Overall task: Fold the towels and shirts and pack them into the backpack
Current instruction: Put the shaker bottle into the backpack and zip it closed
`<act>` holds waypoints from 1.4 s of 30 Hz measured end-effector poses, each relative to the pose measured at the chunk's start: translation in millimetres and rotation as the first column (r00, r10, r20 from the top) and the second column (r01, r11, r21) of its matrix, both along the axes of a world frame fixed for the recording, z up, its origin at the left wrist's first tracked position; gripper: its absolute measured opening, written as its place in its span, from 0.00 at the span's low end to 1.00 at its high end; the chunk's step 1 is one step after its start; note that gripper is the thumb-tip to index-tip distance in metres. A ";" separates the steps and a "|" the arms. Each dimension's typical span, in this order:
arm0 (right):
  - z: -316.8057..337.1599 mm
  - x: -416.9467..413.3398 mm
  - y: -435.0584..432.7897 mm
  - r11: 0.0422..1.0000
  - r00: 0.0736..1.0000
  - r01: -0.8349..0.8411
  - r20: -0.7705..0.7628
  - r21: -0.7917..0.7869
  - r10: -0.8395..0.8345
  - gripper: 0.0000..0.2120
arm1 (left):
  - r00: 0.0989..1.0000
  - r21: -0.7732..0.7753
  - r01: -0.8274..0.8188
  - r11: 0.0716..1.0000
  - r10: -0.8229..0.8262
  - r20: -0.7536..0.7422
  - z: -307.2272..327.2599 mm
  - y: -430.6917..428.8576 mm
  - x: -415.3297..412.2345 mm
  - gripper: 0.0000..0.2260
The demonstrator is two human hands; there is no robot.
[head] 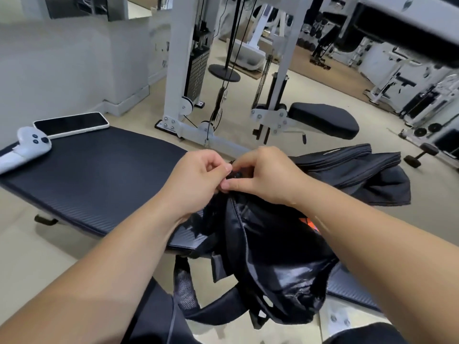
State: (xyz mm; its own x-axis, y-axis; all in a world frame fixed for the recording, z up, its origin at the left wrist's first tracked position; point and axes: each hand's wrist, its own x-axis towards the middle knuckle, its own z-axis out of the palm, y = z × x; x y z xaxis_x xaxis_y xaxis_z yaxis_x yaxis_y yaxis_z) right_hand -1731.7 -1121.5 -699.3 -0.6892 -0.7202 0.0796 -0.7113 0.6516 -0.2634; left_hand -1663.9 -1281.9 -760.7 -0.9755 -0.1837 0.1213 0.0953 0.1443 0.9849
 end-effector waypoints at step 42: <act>32.8 77.7 144.0 0.943 0.956 0.295 -0.042 0.157 -0.292 0.16 | 0.858 -0.631 -0.038 0.775 -0.298 -0.417 -1.4 83.6 7.2 0.10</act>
